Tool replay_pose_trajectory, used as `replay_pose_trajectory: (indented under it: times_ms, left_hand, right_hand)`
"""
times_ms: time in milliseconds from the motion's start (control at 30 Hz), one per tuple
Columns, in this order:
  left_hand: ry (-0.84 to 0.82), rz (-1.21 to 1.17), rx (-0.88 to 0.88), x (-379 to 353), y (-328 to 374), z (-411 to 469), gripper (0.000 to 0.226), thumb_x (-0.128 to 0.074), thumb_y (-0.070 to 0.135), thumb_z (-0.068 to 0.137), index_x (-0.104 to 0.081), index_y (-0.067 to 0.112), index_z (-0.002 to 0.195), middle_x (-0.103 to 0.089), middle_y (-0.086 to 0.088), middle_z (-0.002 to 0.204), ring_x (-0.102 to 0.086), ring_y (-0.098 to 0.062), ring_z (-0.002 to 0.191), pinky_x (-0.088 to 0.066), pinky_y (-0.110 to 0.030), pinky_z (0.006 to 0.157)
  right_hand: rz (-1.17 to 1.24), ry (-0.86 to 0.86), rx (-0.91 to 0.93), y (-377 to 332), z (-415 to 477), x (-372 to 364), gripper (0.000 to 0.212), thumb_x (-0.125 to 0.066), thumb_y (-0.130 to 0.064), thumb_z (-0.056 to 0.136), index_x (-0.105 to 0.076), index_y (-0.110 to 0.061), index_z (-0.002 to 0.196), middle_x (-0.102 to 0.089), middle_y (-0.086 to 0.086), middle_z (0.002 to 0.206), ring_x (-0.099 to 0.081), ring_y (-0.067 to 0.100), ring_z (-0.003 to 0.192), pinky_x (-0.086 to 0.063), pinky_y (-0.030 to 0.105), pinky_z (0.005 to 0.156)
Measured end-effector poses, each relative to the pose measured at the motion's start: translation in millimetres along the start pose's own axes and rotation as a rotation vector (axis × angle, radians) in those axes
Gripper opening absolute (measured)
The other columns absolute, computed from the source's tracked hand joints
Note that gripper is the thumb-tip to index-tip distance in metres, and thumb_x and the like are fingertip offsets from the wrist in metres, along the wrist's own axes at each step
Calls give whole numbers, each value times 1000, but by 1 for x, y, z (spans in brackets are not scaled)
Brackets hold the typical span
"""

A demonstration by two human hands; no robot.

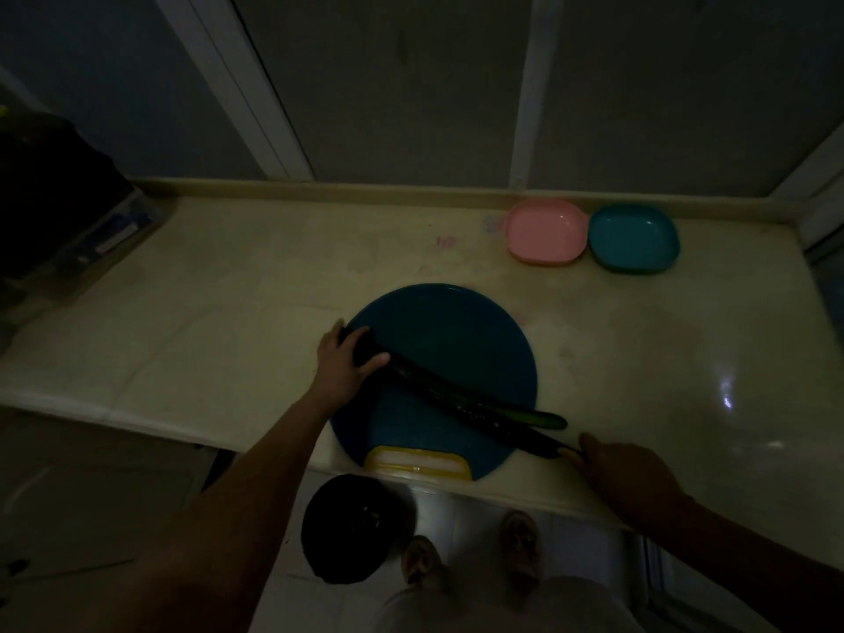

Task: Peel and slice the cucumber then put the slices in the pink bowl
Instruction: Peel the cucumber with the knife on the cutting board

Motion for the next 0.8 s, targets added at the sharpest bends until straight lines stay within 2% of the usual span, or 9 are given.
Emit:
replay_pose_trajectory:
  times_ms: [67,133,233,367,500,567,633,700,800]
  left_hand:
    - [39,-62,57,4,-6,-3,64,-63,46,83,-43,19,137,-38,-21,140,-32,-34,131,-30,-39,107]
    - [8,-137,70,1,-8,-7,70,-70,46,77,-43,19,135,-45,-15,135,-41,-31,125,-36,-39,104]
    - [2,-80,46,3,-7,-12,79,-77,45,69,-41,19,136,-44,-15,136,-36,-31,127,-34,-41,105]
    - [35,-2,54,7,-3,-17,80,-75,47,70,-39,21,137,-45,-20,128,-31,-34,124,-33,-38,98]
    - [45,47,114,4,-9,-27,83,-73,54,68,-38,22,136,-46,-22,123,-36,-35,117,-34,-38,93]
    - [50,44,117,2,-11,-31,82,-73,55,67,-40,21,134,-47,-22,121,-38,-35,115,-35,-38,92]
    - [50,23,113,0,-12,-34,83,-73,55,67,-40,21,134,-48,-22,121,-39,-35,115,-36,-38,91]
    - [63,-40,125,-1,-13,-36,90,-74,55,67,-33,20,140,-45,-21,125,-38,-36,117,-36,-40,95]
    - [60,-175,137,-2,-15,-36,110,-75,53,66,-12,16,149,-37,-18,139,-32,-35,127,-30,-44,104]
  right_hand:
    - [3,-17,-12,4,-4,1,81,-5,-50,98,-59,-12,51,-40,5,27,-36,18,18,-5,13,34]
    - [1,-4,2,2,-5,7,75,-14,-49,98,-61,-12,53,-41,7,27,-38,18,18,-8,15,33]
    - [19,37,58,-15,2,18,79,-9,-47,100,-63,-10,55,-40,6,27,-34,12,18,0,19,31]
    - [27,78,71,-39,25,14,84,-4,-49,99,-63,-13,52,-43,3,28,-36,9,20,-14,21,25]
    - [19,29,151,-60,44,-4,70,-7,-37,102,-61,-8,69,-44,1,32,-36,13,21,-17,13,24]
    - [14,-11,156,-68,56,-8,67,-12,-41,101,-59,-10,65,-42,-1,30,-34,11,20,-8,13,25]
    - [-20,-47,125,-71,66,-7,59,-34,-52,92,-59,-14,53,-38,1,26,-32,9,18,10,18,34]
    - [-73,-61,120,-74,71,-7,55,-52,-59,81,-57,-14,50,-36,2,25,-31,10,16,17,15,46]
    - [-82,-41,101,-76,75,-4,57,-40,-52,89,-57,-13,51,-35,3,24,-30,10,16,18,17,47]
Point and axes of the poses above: each hand's wrist, its own z-axis towards the middle knuckle, its own x-axis out of the back of the hand, y = z × x, the point moved 10 cm from there along z, towards the middle knuckle
